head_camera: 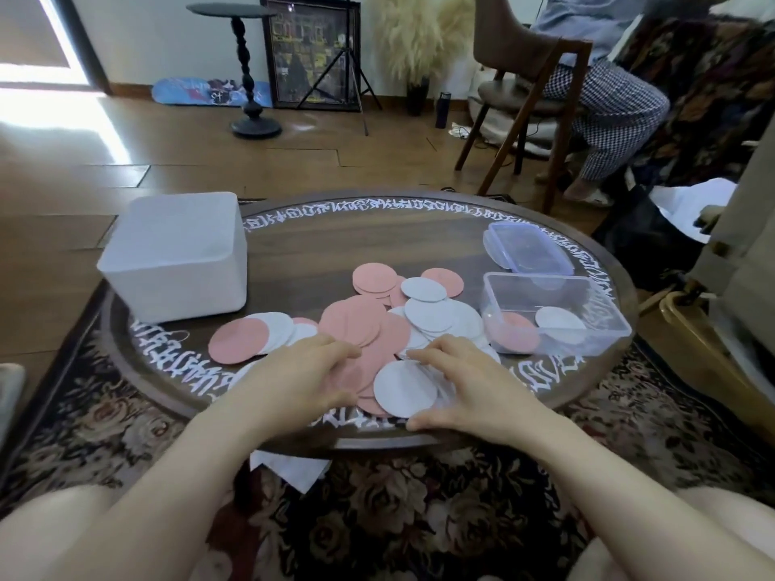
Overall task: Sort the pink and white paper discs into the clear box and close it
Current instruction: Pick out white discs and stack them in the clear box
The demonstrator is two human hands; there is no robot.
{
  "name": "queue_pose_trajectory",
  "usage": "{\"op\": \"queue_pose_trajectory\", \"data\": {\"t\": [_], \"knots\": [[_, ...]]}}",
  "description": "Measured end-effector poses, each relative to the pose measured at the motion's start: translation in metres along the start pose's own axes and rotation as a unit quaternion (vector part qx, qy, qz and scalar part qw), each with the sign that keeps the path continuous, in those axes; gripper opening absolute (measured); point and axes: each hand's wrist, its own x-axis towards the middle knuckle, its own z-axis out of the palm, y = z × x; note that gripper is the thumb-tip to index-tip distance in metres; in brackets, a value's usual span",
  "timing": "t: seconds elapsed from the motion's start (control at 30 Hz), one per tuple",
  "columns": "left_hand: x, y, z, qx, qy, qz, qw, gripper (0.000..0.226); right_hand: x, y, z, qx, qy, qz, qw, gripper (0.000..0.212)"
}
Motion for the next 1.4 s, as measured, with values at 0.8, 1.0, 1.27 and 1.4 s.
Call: {"op": "queue_pose_trajectory", "data": {"t": [0.8,1.0,1.27,1.4], "knots": [[0.027,0.018,0.016,-0.564,0.116,-0.217,0.789,0.007,-0.006,0.031,-0.014,0.059,0.037,0.089,0.994,0.059],[0.022,0.020,0.015,-0.634,0.109,-0.235,0.728,0.025,-0.008,0.020,-0.006,0.049,0.001,0.138,0.989,0.069],[0.023,0.023,0.016,-0.660,0.091,-0.225,0.711,0.035,-0.005,0.014,-0.001,0.067,0.006,0.157,0.985,0.059],[0.026,0.022,0.020,-0.664,0.077,-0.228,0.708,0.040,-0.002,0.015,-0.002,0.127,0.047,0.191,0.972,0.045]]}}
